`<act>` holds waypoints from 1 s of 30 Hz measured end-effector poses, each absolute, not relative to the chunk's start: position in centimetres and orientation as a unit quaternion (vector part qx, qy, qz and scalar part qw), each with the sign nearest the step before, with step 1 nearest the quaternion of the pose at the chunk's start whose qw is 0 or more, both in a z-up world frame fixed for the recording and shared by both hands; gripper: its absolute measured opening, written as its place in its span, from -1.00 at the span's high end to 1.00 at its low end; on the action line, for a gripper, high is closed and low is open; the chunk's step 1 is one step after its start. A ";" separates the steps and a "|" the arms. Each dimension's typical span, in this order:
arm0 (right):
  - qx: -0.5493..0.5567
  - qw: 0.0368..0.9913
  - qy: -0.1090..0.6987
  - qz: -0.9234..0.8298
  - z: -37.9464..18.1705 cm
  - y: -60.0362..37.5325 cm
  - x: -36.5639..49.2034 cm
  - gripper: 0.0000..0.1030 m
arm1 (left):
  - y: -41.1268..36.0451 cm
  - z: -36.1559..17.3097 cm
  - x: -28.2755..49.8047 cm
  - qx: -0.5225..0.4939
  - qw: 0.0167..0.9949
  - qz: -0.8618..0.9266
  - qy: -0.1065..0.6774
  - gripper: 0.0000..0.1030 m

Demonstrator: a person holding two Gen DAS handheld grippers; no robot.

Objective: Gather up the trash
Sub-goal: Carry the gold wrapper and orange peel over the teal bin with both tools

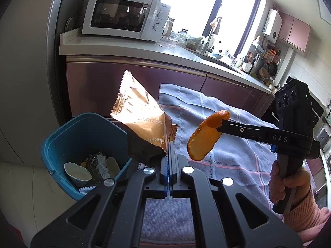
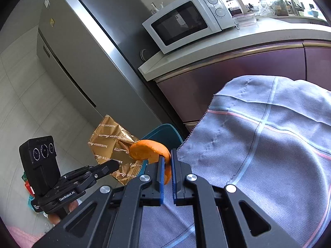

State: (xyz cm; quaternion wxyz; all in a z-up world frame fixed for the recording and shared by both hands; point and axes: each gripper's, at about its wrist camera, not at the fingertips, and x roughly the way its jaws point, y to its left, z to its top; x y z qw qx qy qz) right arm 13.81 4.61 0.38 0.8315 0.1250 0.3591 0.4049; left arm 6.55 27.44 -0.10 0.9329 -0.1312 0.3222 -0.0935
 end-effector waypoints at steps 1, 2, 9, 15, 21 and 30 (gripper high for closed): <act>0.124 0.831 0.360 0.406 0.4 4.8 13.9 0.90 | 27.6 -0.1 6.6 -0.131 0.933 -0.092 0.322 0.98; 0.123 0.831 0.360 0.407 0.4 5.1 14.0 0.90 | 27.8 0.0 6.6 -0.131 0.933 -0.090 0.322 0.98; 0.118 0.825 0.364 0.416 0.3 6.6 14.8 0.90 | 28.9 0.0 6.9 -0.132 0.935 -0.074 0.322 0.98; 0.111 0.820 0.370 0.423 0.0 8.1 15.6 0.90 | 29.9 -0.1 7.1 -0.133 0.935 -0.058 0.322 0.98; 0.102 0.815 0.379 0.427 -0.4 9.7 16.4 0.90 | 30.7 -0.5 7.4 -0.133 0.935 -0.045 0.327 0.98; 0.090 0.809 0.390 0.431 -0.9 11.3 17.1 0.91 | 31.9 -1.3 8.0 -0.133 0.932 -0.029 0.335 0.98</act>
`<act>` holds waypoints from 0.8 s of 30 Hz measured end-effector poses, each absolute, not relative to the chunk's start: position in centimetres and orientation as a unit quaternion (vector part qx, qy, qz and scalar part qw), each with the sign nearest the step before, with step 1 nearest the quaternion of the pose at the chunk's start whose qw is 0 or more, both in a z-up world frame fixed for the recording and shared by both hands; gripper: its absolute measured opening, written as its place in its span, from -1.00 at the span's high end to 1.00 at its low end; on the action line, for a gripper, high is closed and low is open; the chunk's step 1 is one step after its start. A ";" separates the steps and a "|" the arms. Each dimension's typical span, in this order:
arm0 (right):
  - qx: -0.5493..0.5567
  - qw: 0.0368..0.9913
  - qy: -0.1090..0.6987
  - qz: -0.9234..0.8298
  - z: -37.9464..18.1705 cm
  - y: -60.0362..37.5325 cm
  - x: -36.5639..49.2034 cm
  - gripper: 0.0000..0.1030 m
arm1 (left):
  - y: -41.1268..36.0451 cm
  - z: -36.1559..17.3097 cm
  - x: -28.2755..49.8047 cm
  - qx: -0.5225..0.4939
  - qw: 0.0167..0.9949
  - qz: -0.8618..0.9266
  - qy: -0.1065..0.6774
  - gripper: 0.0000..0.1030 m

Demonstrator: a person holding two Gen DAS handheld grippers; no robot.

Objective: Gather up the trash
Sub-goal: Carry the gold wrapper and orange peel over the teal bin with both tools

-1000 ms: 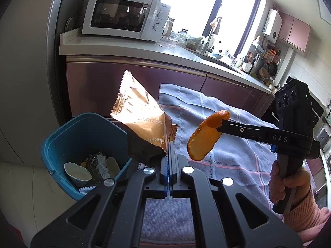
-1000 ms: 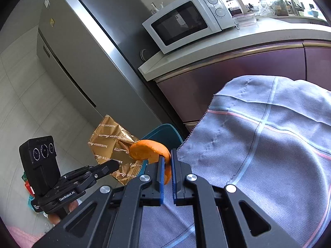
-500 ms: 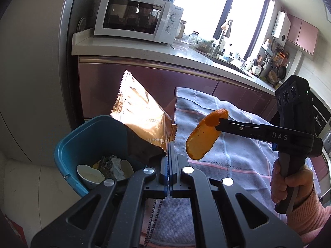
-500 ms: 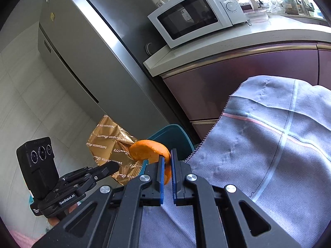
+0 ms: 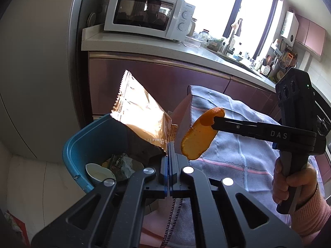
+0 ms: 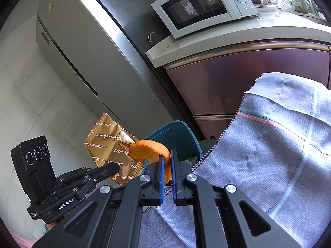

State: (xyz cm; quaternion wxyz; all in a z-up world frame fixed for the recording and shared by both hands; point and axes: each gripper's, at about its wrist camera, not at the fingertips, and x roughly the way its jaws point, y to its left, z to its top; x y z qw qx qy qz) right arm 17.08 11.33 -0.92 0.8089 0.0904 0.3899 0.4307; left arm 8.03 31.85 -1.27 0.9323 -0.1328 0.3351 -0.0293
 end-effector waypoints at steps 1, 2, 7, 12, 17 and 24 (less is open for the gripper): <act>0.090 0.808 0.391 0.431 -1.0 11.5 17.2 0.90 | 32.0 -1.3 8.1 -0.133 0.932 -0.028 0.336 0.98; 0.089 0.808 0.393 0.431 -1.1 11.8 17.3 0.90 | 32.1 -1.4 8.2 -0.133 0.932 -0.027 0.337 0.98; 0.087 0.804 0.401 0.429 -1.5 12.4 17.6 0.90 | 32.5 -1.9 8.6 -0.134 0.930 -0.019 0.342 0.98; 0.084 0.802 0.408 0.428 -1.9 13.2 18.0 0.91 | 32.9 -2.5 9.0 -0.134 0.928 -0.011 0.347 0.98; 0.080 0.800 0.415 0.425 -2.3 14.0 18.4 0.91 | 33.2 -3.1 9.2 -0.133 0.926 -0.004 0.353 0.98; 0.070 0.798 0.423 0.423 -3.0 15.3 18.8 0.90 | 33.9 -4.1 10.0 -0.135 0.922 0.003 0.363 0.98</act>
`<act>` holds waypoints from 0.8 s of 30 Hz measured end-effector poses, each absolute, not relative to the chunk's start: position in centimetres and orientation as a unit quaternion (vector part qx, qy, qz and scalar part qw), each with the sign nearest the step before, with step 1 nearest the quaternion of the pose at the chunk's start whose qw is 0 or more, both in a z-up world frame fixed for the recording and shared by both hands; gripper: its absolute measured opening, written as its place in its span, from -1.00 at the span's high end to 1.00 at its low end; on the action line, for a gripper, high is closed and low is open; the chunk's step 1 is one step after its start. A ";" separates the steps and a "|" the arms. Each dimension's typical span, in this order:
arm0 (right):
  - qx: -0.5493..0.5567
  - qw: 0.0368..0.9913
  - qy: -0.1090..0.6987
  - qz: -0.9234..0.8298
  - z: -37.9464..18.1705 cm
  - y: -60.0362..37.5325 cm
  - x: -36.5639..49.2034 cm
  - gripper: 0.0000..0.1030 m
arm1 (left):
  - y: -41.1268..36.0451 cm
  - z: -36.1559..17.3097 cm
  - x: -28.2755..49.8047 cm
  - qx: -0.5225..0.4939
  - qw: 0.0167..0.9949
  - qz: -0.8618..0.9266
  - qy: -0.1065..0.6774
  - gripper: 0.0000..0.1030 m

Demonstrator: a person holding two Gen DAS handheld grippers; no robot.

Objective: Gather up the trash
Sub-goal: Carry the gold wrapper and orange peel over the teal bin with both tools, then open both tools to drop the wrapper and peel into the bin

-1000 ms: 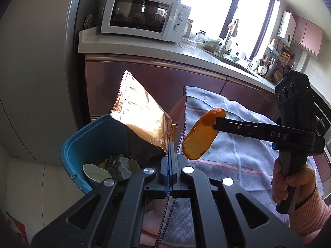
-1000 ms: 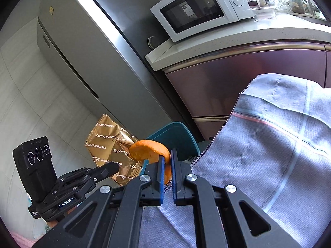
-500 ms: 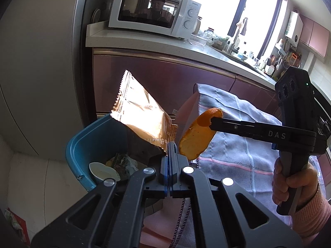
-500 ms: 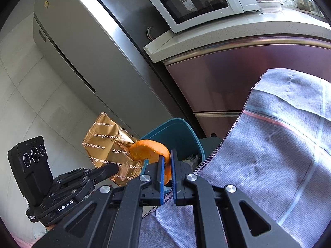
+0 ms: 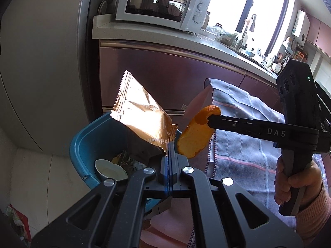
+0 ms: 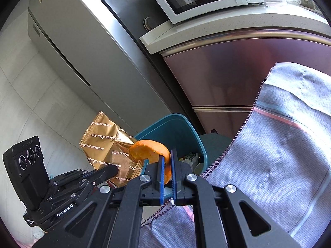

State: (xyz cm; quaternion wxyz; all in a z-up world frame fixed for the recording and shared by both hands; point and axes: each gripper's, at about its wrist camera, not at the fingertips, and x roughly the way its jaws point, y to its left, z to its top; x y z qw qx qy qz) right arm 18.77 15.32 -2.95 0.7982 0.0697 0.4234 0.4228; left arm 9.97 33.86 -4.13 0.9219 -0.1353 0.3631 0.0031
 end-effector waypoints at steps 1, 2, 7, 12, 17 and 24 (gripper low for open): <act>0.069 0.798 0.425 0.423 -3.1 15.5 18.8 0.90 | 33.9 -4.3 10.1 -0.135 0.921 0.005 0.365 0.98; 0.069 0.797 0.426 0.422 -3.2 15.6 18.8 0.90 | 34.0 -4.4 10.2 -0.136 0.920 0.005 0.366 0.98; 0.066 0.796 0.432 0.420 -3.7 16.1 19.2 0.90 | 34.1 -5.0 10.6 -0.136 0.918 0.007 0.372 0.98; 0.064 0.794 0.437 0.417 -4.1 16.7 19.7 0.90 | 34.3 -5.5 11.0 -0.136 0.917 0.009 0.376 0.98; 0.062 0.794 0.442 0.414 -4.4 16.9 19.8 0.91 | 34.6 -5.9 11.2 -0.137 0.914 0.011 0.380 0.98; 0.055 0.792 0.449 0.410 -4.6 18.0 20.0 0.91 | 35.0 -6.8 11.8 -0.140 0.910 0.016 0.391 0.98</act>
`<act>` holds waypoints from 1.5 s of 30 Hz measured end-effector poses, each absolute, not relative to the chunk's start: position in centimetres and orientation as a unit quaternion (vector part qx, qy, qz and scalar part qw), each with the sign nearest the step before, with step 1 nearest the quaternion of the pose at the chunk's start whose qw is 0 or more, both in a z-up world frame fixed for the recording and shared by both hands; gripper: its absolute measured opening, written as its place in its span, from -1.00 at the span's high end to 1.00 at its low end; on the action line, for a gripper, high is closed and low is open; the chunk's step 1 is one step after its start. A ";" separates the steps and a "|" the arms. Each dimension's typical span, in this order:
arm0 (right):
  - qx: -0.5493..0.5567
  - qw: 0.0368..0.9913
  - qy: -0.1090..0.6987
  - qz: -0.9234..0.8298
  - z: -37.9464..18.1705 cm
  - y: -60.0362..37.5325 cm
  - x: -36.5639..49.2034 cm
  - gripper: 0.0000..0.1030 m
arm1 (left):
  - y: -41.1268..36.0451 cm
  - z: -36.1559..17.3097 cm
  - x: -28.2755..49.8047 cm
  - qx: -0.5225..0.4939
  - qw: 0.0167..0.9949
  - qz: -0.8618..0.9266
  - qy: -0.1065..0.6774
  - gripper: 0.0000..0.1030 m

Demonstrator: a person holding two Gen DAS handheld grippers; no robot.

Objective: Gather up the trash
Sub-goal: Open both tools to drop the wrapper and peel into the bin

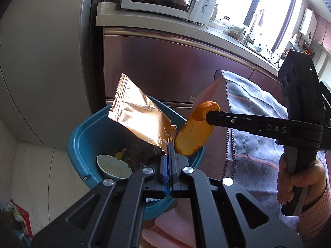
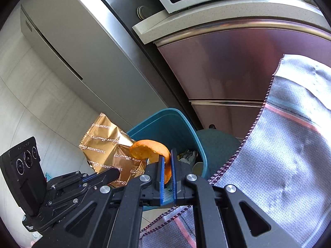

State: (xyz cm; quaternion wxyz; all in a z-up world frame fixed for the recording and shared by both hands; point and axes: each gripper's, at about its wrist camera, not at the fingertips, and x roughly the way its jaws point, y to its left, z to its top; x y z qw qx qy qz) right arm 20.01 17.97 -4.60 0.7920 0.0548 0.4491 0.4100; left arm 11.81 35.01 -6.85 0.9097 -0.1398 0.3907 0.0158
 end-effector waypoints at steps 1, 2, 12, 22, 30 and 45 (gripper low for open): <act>0.054 0.792 0.450 0.409 -4.6 18.1 20.0 0.91 | 35.1 -7.0 11.9 -0.140 0.909 0.017 0.392 0.98; 0.054 0.792 0.451 0.408 -4.7 18.2 20.1 0.91 | 35.1 -7.1 11.9 -0.140 0.909 0.018 0.393 0.98; 0.047 0.791 0.461 0.400 -5.5 19.3 20.5 0.91 | 35.3 -8.3 12.5 -0.142 0.903 0.021 0.405 0.98; 0.031 0.789 0.470 0.394 -6.3 20.5 21.0 0.90 | 35.4 -9.5 13.0 -0.141 0.897 0.022 0.419 0.98; 0.011 0.787 0.477 0.392 -6.5 21.9 21.2 0.90 | 35.4 -10.2 13.5 -0.140 0.894 0.022 0.426 0.98; -0.025 0.784 0.488 0.383 -7.1 24.2 21.6 0.90 | 35.6 -11.7 14.5 -0.145 0.885 0.023 0.441 0.98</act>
